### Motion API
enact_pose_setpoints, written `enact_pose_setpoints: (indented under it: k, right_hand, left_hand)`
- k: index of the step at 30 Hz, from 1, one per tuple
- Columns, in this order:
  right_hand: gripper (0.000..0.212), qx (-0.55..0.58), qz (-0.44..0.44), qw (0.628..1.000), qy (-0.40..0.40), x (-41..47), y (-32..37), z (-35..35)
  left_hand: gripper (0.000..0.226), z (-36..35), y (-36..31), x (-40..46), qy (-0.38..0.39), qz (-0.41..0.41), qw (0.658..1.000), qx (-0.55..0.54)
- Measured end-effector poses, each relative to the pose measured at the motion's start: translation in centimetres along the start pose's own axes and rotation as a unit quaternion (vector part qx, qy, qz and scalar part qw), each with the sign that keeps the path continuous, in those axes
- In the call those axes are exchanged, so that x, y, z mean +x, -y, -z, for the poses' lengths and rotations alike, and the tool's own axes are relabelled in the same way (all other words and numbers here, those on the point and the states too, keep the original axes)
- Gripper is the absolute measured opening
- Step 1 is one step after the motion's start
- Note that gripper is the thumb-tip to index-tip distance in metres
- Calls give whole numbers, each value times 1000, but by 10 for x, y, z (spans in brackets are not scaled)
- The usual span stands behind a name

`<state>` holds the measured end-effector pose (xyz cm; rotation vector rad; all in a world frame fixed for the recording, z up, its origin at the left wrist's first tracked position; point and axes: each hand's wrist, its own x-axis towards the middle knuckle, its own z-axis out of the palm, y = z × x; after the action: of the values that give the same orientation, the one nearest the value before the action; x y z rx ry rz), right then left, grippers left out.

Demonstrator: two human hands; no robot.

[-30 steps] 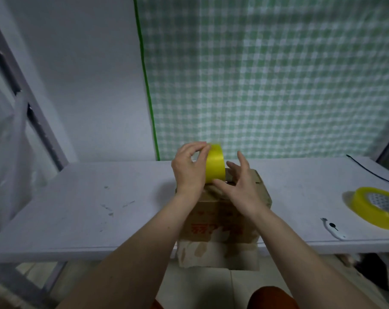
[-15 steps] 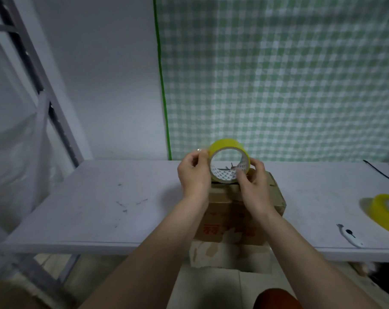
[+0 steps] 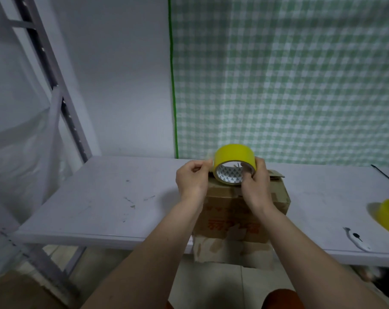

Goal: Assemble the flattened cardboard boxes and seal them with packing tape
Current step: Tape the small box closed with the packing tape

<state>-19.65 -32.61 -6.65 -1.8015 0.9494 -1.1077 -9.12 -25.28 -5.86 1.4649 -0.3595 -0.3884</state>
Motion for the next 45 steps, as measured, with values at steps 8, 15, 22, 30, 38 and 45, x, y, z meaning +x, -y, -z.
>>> enact_pose_setpoints:
  k: [8,15,22,30,38,45]
  right_hand:
    - [17,-19,15,999,25,-1,1,-6]
    - [24,-54,27,998,23,8,1,0]
    - [23,-70,44,996,15,13,-7,-10]
    - [29,-230,139,962,56,18,-3,-9]
    - [36,-280,155,944,78,22,3,-8]
    - [39,-310,153,934,89,21,-2,-10]
  left_hand:
    - [21,6,11,3,-39,1,999,26]
    - [28,3,14,16,-76,47,996,-16]
    - [28,0,22,13,-125,59,990,11]
    - [38,6,37,20,-103,102,989,28]
    - [41,10,45,23,-87,102,991,17]
    - [40,21,55,19,-16,99,989,108]
